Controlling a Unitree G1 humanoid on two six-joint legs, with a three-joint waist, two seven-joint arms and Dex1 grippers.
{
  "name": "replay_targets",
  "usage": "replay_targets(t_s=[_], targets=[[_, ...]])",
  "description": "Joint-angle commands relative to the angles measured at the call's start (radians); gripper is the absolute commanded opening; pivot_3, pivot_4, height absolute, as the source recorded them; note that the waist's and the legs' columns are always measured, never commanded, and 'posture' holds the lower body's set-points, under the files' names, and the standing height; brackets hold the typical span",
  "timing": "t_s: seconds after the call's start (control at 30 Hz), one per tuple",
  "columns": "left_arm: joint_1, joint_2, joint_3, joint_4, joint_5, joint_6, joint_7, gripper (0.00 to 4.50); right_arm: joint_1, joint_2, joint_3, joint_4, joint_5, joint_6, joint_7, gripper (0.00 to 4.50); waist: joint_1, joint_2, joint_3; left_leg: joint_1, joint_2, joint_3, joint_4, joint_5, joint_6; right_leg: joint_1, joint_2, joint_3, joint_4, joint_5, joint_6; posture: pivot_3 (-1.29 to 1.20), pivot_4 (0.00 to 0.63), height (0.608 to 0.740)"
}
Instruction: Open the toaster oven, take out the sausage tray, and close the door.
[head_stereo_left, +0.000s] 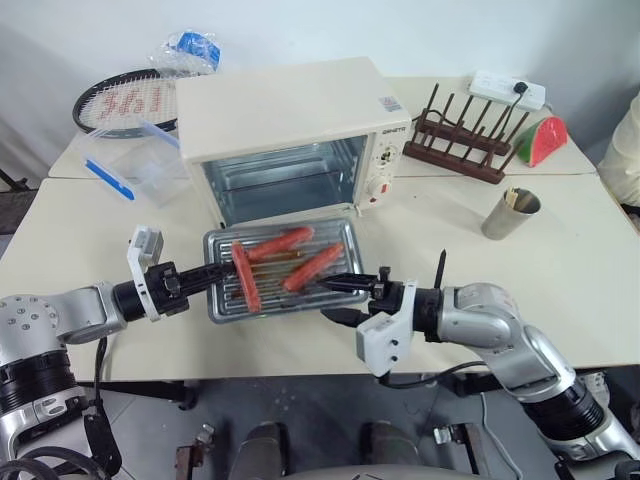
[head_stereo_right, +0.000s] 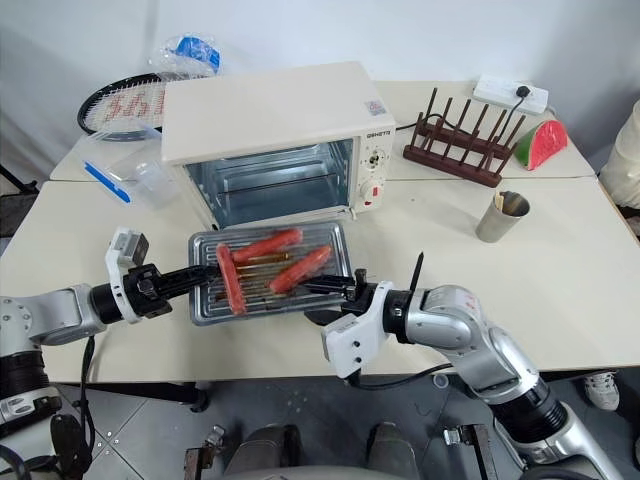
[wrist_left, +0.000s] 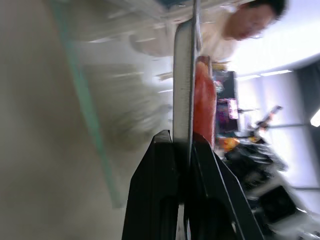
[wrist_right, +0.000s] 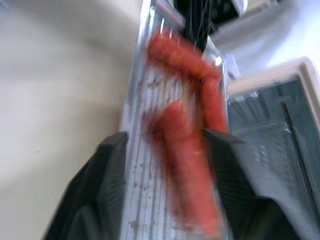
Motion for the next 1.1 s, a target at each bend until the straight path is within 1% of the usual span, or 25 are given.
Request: replay_targets(t_s=[0.03, 0.1, 0.2, 0.3, 0.47, 0.63, 0.7, 0.77, 0.9, 1.03, 1.1], targets=[[0.004, 0.0, 0.017, 0.0, -0.064, 0.001, 0.019, 0.0, 0.012, -0.07, -0.059, -0.077, 0.178, 0.025, 0.096, 3.85, 0.0, 0.0, 0.0, 0.0, 0.0, 0.0, 0.0, 0.0, 0.0, 0.0, 0.0, 0.0, 0.0, 0.0, 0.0, 0.0, 0.15, 0.74], [0.007, -0.004, 0.028, 0.003, -0.078, 0.001, 0.034, 0.0, 0.023, -0.108, -0.084, -0.103, 0.28, 0.082, 0.15, 4.49, 0.001, -0.001, 0.0, 0.0, 0.0, 0.0, 0.0, 0.0, 0.0, 0.0, 0.0, 0.0, 0.0, 0.0, 0.0, 0.0, 0.15, 0.74], [0.029, -0.011, 0.065, 0.008, -0.116, 0.001, 0.058, 0.0, -0.011, -0.135, -0.141, -0.098, 0.387, 0.21, 0.171, 4.49, 0.0, -0.001, 0.0, 0.0, 0.0, 0.0, 0.0, 0.0, 0.0, 0.001, 0.0, 0.0, 0.0, 0.0, 0.0, 0.0, 0.15, 0.74], [0.054, -0.022, 0.098, 0.008, -0.16, -0.001, 0.095, 0.0, -0.043, -0.143, -0.17, -0.056, 0.407, 0.273, 0.179, 4.49, -0.002, -0.001, 0.0, 0.001, 0.0, 0.0, 0.0, 0.0, 0.0, 0.001, 0.0, 0.0, 0.0, 0.0, 0.0, 0.0, 0.15, 0.74], [0.145, -0.032, 0.129, -0.013, -0.304, -0.038, 0.192, 0.0, -0.051, -0.161, -0.2, 0.063, 0.371, 0.243, 0.197, 4.49, 0.0, -0.001, 0.0, 0.001, 0.0, 0.001, 0.0, -0.001, 0.001, 0.001, 0.0, 0.001, -0.001, 0.0, 0.0, 0.0, 0.15, 0.74], [0.331, -0.016, 0.088, -0.109, -0.588, -0.205, 0.345, 0.0, -0.063, -0.188, -0.212, 0.209, 0.323, 0.165, 0.211, 4.49, 0.0, -0.001, 0.0, 0.001, 0.0, 0.001, 0.001, -0.001, 0.001, 0.001, -0.001, 0.003, -0.001, 0.0, 0.0, 0.0, 0.15, 0.74], [0.398, -0.005, 0.063, -0.157, -0.668, -0.271, 0.393, 0.0, -0.074, -0.189, -0.214, 0.255, 0.309, 0.139, 0.211, 4.49, 0.002, -0.001, 0.0, 0.001, 0.0, 0.0, 0.001, -0.001, 0.001, 0.001, -0.001, 0.004, -0.001, 0.0, 0.0, 0.0, 0.15, 0.74], [0.49, -0.04, 0.092, -0.235, -0.695, -0.337, 0.41, 0.0, -0.098, -0.19, -0.211, 0.351, 0.274, 0.112, 0.202, 4.49, 0.0, -0.001, 0.0, 0.001, 0.0, 0.0, 0.001, -0.001, 0.001, 0.001, -0.001, 0.005, -0.002, 0.0, 0.0, 0.0, 0.15, 0.74], [0.65, -0.119, 0.15, -0.392, -0.697, -0.456, 0.412, 0.0, -0.133, -0.183, -0.193, 0.535, 0.202, 0.049, 0.179, 4.49, 0.0, -0.001, 0.0, 0.002, 0.0, 0.003, 0.001, -0.002, 0.003, 0.002, -0.001, 0.007, -0.005, 0.0, 0.0, 0.0, 0.15, 0.74], [0.764, -0.164, 0.201, -0.494, -0.697, -0.543, 0.403, 0.0, -0.166, -0.179, -0.155, 0.66, 0.124, 0.02, 0.173, 4.49, 0.001, -0.001, 0.0, 0.002, 0.0, 0.006, 0.002, -0.002, 0.003, 0.002, 0.0, 0.007, -0.006, 0.0, -0.001, 0.0, 0.15, 0.74], [0.825, -0.184, 0.235, -0.531, -0.697, -0.575, 0.39, 0.0, -0.17, -0.182, -0.129, 0.72, 0.076, 0.012, 0.163, 4.1, 0.0, -0.001, 0.0, 0.002, 0.0, 0.007, 0.002, -0.002, 0.003, 0.003, 0.0, 0.007, -0.009, -0.001, -0.001, 0.0, 0.15, 0.74]])
